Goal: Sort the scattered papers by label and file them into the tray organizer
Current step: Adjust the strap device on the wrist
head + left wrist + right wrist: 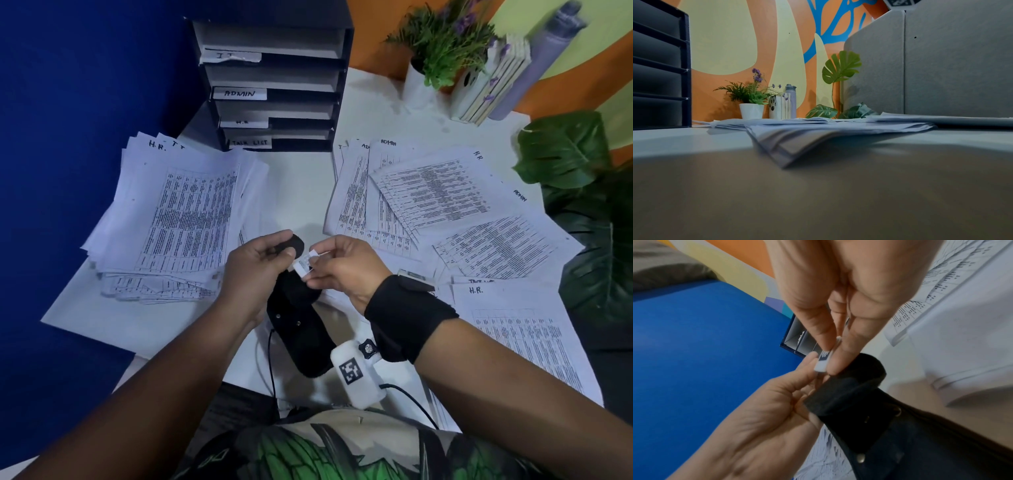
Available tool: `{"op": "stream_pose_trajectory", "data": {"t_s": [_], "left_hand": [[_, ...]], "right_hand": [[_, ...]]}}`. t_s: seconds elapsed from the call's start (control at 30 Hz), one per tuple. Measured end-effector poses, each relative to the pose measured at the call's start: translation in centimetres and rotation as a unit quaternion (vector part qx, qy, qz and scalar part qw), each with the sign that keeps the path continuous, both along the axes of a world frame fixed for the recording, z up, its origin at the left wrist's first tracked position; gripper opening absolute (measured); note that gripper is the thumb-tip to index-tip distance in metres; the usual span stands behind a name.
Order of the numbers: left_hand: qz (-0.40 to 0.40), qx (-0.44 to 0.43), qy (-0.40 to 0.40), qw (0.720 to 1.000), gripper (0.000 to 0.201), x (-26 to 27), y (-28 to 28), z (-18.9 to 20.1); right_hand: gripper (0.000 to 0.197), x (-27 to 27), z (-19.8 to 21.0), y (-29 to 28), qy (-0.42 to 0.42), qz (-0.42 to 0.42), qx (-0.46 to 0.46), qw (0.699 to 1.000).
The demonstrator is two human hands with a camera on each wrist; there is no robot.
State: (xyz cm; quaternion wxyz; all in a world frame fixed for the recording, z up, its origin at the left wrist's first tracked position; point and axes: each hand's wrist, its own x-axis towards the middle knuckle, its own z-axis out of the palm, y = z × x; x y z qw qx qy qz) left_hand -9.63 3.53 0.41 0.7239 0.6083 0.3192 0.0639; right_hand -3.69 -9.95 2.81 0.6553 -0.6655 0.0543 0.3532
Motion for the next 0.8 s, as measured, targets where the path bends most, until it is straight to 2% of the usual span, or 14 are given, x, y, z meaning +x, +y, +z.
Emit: {"op": "stream_pose_trajectory", "data": {"t_s": [0.23,0.4,0.57,0.67,0.73,0.8], "left_hand": [[0.02,-0.047,0.003,0.999,0.02,-0.1,-0.28,0.12],[0.017,-0.009,0.006,1.0,0.022,-0.32,-0.2,0.09],[0.021,0.013,0.01,1.0,0.023,-0.39,-0.29,-0.17],[0.028,-0.007,0.016,0.999,0.024,-0.23,-0.14,-0.14],[0.0,-0.026,0.024,0.999,0.031,-0.14,0.21,-0.14],[-0.05,0.002,0.032,0.998,0.039,-0.29,0.63,-0.38]], "right_hand": [[0.011,0.09,-0.19,0.13,-0.013,-0.008,-0.006,1.0],[0.013,0.09,-0.12,0.13,-0.025,0.014,-0.021,0.999],[0.02,0.06,0.06,0.17,-0.082,0.051,-0.058,0.994],[0.022,-0.02,0.17,0.35,-0.11,0.077,-0.07,0.988],[0.02,0.08,0.11,0.32,-0.113,0.068,-0.065,0.989],[0.022,0.42,-0.02,0.13,-0.1,0.061,-0.038,0.992]]}}
